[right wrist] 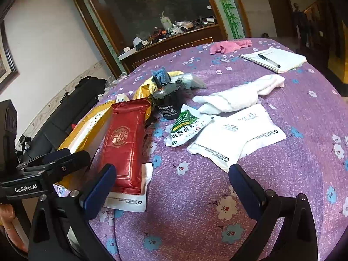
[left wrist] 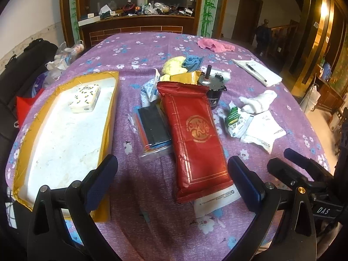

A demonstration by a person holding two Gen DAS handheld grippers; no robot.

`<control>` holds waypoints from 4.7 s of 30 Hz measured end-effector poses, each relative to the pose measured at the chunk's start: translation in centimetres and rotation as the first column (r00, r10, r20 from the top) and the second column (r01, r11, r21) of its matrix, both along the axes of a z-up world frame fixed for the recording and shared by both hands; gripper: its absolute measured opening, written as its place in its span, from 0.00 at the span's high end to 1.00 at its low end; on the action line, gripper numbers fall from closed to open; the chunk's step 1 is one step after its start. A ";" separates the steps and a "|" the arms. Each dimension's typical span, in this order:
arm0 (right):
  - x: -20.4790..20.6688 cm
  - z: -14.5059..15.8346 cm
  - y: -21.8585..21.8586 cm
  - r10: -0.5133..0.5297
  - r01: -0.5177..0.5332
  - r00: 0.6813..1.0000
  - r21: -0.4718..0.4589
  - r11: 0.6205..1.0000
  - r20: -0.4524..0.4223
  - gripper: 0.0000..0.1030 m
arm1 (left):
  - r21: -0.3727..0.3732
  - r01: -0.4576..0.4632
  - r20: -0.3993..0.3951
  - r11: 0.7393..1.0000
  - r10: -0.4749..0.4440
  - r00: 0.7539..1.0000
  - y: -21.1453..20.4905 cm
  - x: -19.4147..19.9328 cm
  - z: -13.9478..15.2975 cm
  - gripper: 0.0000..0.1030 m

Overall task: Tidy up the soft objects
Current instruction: 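Move both tools toward the red foil packet and white towel, then carry the red foil packet in the left tool while the right tool carries the towel into the box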

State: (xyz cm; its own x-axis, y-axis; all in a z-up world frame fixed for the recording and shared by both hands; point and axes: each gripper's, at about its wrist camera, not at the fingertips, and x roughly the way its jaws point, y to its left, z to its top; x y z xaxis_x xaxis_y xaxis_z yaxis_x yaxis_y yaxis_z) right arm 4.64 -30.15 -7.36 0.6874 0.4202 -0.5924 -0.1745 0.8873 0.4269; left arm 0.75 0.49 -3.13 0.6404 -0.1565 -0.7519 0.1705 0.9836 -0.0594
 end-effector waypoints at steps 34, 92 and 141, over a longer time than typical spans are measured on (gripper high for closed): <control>1.2 0.6 -0.5 -0.084 0.083 0.985 0.012 0.996 0.154 0.00 | -0.058 0.015 -0.043 0.998 -0.018 0.999 0.1 1.2 -1.4 0.05; 12.3 0.2 -6.8 -0.315 0.333 0.937 0.118 0.935 -0.149 0.55 | -0.383 -0.043 -0.019 0.923 0.038 0.999 12.7 -0.7 1.9 0.55; 3.2 1.3 8.3 0.193 -0.191 0.981 0.144 0.971 0.004 0.16 | -0.192 0.061 0.055 0.980 -0.051 0.997 10.1 -1.4 0.5 0.24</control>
